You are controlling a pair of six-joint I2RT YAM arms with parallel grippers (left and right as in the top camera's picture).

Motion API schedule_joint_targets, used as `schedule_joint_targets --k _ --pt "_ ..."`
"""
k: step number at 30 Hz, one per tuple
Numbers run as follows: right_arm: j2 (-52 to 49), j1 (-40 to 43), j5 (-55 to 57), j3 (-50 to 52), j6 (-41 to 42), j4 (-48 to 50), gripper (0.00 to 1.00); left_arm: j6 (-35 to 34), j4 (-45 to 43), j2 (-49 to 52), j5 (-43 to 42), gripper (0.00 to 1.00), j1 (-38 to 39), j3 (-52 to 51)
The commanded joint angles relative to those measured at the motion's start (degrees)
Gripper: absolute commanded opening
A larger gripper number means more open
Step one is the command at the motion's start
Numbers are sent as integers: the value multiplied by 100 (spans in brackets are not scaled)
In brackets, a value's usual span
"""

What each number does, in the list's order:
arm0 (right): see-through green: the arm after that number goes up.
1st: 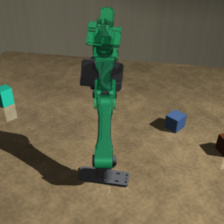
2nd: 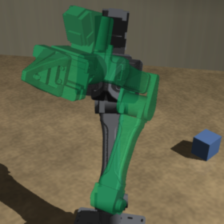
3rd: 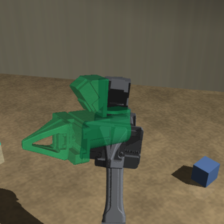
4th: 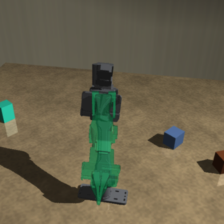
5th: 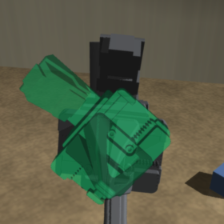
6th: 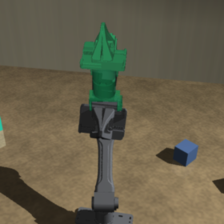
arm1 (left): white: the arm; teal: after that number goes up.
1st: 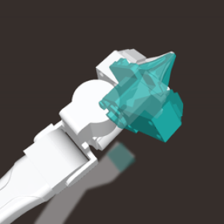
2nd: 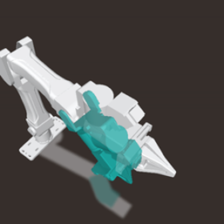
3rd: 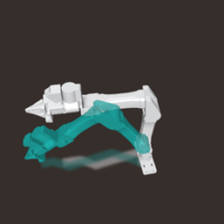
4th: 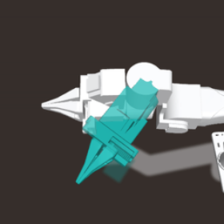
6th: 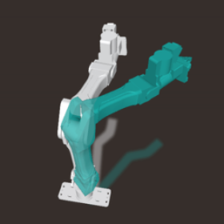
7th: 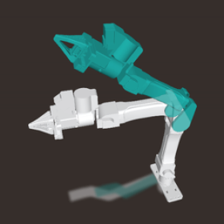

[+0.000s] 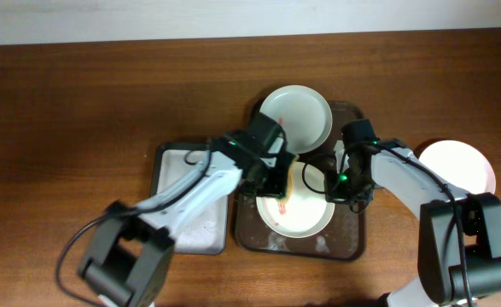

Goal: Clean dirty plates on tray and stack at the side
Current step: 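Pick up the sponge with the left gripper and scrub the second plate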

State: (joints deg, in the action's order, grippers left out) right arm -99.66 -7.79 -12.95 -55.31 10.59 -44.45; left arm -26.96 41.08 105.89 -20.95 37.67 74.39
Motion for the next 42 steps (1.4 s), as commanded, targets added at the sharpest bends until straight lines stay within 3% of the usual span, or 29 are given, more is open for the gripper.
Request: schedule_joint_targets --k 1,3,6,8,12,15,18,22,26,33,36,42 --pt "-186 81 216 57 188 35 4 -726 -293 695 -861 0 317 66" --pt "-186 81 216 57 286 42 4 -1104 -310 1099 -1027 0 476 66" --pt "-186 81 214 55 348 52 4 -1117 -94 1582 -1036 0 616 66" --pt "-186 81 216 57 345 37 4 -1119 389 1657 -4 0 422 68" --pt "-186 81 216 57 345 33 4 -1095 734 1613 966 0 -337 90" --pt "-186 81 216 57 341 33 4 -739 754 1613 1558 0 -962 92" --pt "-186 81 219 57 339 24 4 -251 798 1613 1801 0 -1121 203" --pt "-186 79 221 57 164 17 4 184 601 1613 1690 0 -772 772" --pt "-186 70 219 57 -144 -15 4 175 -275 1615 1038 0 -278 789" --pt "-186 70 216 57 -330 -59 4 76 -1491 1615 739 0 9 789" --pt "-186 70 216 57 -328 -111 4 468 -1303 1615 1679 0 -2 789" --pt "-186 70 219 57 -328 -138 4 542 391 1556 3456 0 -308 1292"
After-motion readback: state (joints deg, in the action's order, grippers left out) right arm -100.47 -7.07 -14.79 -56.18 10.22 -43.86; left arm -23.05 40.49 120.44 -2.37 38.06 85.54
